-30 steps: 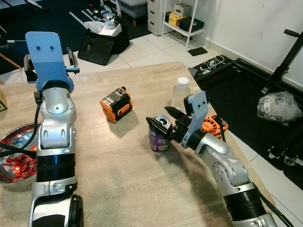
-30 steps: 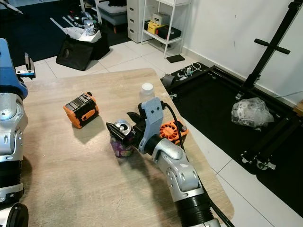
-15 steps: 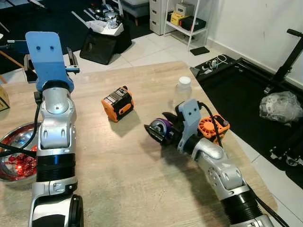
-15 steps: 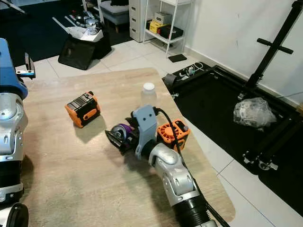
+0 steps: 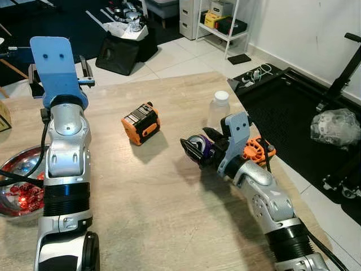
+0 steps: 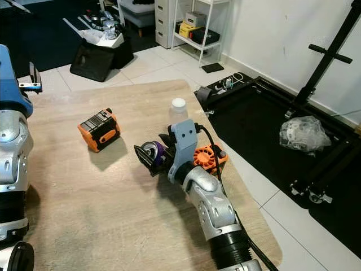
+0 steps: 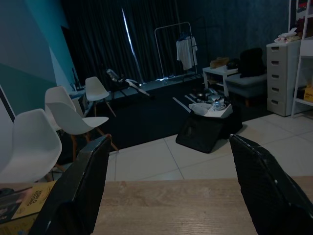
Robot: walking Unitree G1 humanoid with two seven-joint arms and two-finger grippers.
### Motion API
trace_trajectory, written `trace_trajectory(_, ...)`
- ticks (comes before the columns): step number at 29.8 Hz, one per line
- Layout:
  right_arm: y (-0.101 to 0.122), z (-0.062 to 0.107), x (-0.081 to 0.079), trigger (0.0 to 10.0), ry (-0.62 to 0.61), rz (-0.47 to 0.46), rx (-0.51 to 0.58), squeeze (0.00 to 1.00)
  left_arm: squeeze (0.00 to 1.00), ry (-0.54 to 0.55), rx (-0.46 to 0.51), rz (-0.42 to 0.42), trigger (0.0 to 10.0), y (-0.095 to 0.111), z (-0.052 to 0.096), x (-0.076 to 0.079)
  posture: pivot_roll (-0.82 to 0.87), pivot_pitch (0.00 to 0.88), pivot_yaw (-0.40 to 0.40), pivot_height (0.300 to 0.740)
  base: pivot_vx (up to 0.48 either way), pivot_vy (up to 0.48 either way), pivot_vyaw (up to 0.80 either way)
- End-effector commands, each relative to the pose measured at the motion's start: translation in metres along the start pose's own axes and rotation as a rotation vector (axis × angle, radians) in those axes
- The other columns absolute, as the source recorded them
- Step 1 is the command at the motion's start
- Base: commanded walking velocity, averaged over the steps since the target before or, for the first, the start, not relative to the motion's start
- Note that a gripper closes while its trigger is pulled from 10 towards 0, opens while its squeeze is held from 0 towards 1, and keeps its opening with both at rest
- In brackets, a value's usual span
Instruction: Restocking fridge
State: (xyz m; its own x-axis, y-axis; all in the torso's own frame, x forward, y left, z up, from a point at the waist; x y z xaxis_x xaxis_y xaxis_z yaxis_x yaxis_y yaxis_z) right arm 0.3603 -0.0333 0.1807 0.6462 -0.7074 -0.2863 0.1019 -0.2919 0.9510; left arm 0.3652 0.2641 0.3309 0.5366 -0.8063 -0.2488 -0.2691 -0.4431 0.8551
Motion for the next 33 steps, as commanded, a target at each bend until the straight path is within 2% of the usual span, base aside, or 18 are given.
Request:
trace_trajectory(1, -0.006, 0.002, 0.008, 10.0, -0.033, -0.039, -0.024, 0.0, 0.0, -0.004, -0.006, 0.005, 10.0, -0.001, 0.0, 0.002, 0.02, 0.174, -0.013, 0.74, 0.0, 0.0, 0.0)
trace_trajectory(5, -0.009, 0.002, 0.011, 10.0, -0.049, -0.067, -0.036, 0.0, 0.0, -0.004, -0.006, 0.005, 10.0, -0.002, 0.0, 0.002, 0.02, 0.173, -0.012, 0.74, 0.0, 0.0, 0.0)
trace_trajectory(7, -0.011, 0.002, 0.013, 4.1, -0.054, -0.079, -0.042, 0.0, 0.0, -0.004, -0.006, 0.006, 10.0, -0.002, 0.0, 0.002, 0.02, 0.173, -0.013, 0.74, 0.0, 0.0, 0.0)
trace_trajectory(8, -0.011, 0.002, 0.013, 1.5, -0.056, -0.088, -0.044, 0.0, 0.0, -0.004, -0.007, 0.006, 10.0, -0.002, 0.0, 0.002, 0.02, 0.173, -0.013, 0.74, 0.0, 0.0, 0.0)
trace_trajectory(9, -0.011, 0.002, 0.013, 1.5, -0.056, -0.088, -0.044, 0.0, 0.0, -0.004, -0.007, 0.006, 10.0, -0.002, 0.0, 0.002, 0.02, 0.173, -0.013, 0.74, 0.0, 0.0, 0.0)
trace_trajectory(10, -0.011, 0.002, 0.013, 0.0, -0.056, -0.098, -0.043, 0.0, 0.0, -0.005, -0.007, 0.006, 10.0, -0.002, 0.0, 0.002, 0.02, 0.173, -0.013, 0.74, 0.0, 0.0, 0.0)
trace_trajectory(18, -0.008, 0.001, 0.014, 0.0, -0.055, -0.126, -0.033, 0.0, 0.0, -0.005, -0.008, 0.007, 10.0, -0.002, 0.0, 0.002, 0.01, 0.174, -0.012, 0.74, 0.0, 0.0, 0.0)
trace_trajectory(19, -0.007, 0.001, 0.013, 2.9, -0.051, -0.141, -0.026, 0.0, 0.0, -0.005, -0.008, 0.007, 10.0, -0.002, 0.0, 0.002, 0.02, 0.175, -0.013, 0.74, 0.0, 0.0, 0.0)
trace_trajectory(20, -0.004, 0.001, 0.012, 10.0, -0.044, -0.16, -0.017, 0.0, 0.0, -0.005, -0.009, 0.007, 10.0, -0.002, 0.0, 0.002, 0.01, 0.174, -0.014, 0.74, 0.0, 0.0, 0.0)
trace_trajectory(26, 0.005, 0.0, 0.01, 10.0, -0.027, -0.27, 0.019, 0.0, 0.0, -0.004, -0.009, 0.008, 10.0, -0.002, 0.0, 0.002, 0.01, 0.171, -0.015, 0.74, 0.0, 0.0, 0.0)
trace_trajectory(33, 0.008, -0.001, 0.01, 10.0, -0.019, -0.286, 0.024, 0.0, 0.0, -0.003, -0.007, 0.01, 10.0, -0.001, -0.001, 0.003, 0.01, 0.162, -0.016, 0.74, 0.0, 0.0, 0.0)
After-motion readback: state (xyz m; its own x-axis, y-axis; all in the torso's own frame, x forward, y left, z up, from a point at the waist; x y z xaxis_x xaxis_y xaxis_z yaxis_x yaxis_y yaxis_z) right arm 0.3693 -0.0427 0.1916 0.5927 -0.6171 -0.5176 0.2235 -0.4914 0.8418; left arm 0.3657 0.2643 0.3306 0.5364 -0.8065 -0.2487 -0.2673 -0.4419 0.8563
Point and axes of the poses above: a point about 5 cm out from each wrist's last joint towards the gripper, its own z axis pointing back from the gripper into the wrist, its own y axis along the axis of the wrist's last joint, x = y × z, the point moved 4 cm from there along -z, pointing out of the wrist towards the gripper, and after that the axes turned 8 degrees about -z, right-handed, at the moved point
